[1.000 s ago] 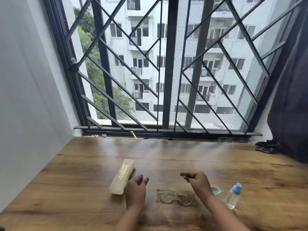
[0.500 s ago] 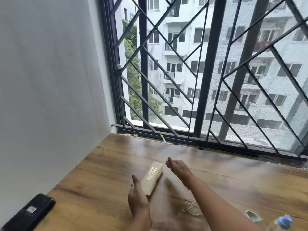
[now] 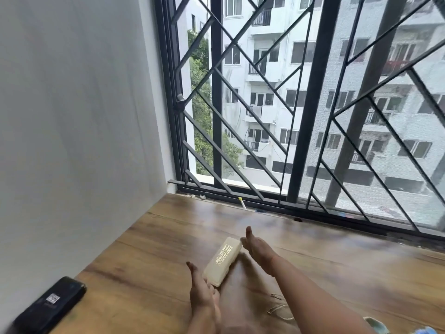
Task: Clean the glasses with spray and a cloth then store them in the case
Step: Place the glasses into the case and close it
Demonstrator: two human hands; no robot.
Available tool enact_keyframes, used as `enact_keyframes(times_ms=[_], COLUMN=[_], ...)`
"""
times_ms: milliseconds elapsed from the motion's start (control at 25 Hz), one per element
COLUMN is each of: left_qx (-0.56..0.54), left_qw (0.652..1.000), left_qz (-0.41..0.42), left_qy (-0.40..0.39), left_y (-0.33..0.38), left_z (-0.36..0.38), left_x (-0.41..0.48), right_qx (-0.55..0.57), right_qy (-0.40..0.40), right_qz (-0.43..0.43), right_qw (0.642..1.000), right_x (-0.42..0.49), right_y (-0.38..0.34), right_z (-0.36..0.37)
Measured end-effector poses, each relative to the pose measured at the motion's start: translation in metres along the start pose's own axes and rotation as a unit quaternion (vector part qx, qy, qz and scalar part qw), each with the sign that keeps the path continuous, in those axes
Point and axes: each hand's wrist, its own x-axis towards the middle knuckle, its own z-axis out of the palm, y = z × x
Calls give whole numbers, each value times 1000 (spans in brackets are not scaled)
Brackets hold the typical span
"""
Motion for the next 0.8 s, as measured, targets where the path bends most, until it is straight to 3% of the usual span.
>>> enact_keyframes(times_ms=[240, 400, 640, 800], left_qx=[58, 122, 244, 285], left_qw=[996, 980, 950, 928], left_qz=[8, -10, -39, -72], left_qy=[-67, -155, -188, -230], left_y=[24, 12, -20, -38], left_z=[27, 46, 76, 92], left_x=[-18, -22, -23, -29], right_qx=[8, -15, -74, -19], right_qy=[36, 147, 287, 360], right_qz=[-54, -78, -49, -6], right_qw=[998, 986, 954, 933], right_x=[-15, -27, -68, -104], right_y=[13, 35, 74, 84], right_z=[-25, -54, -102, -115])
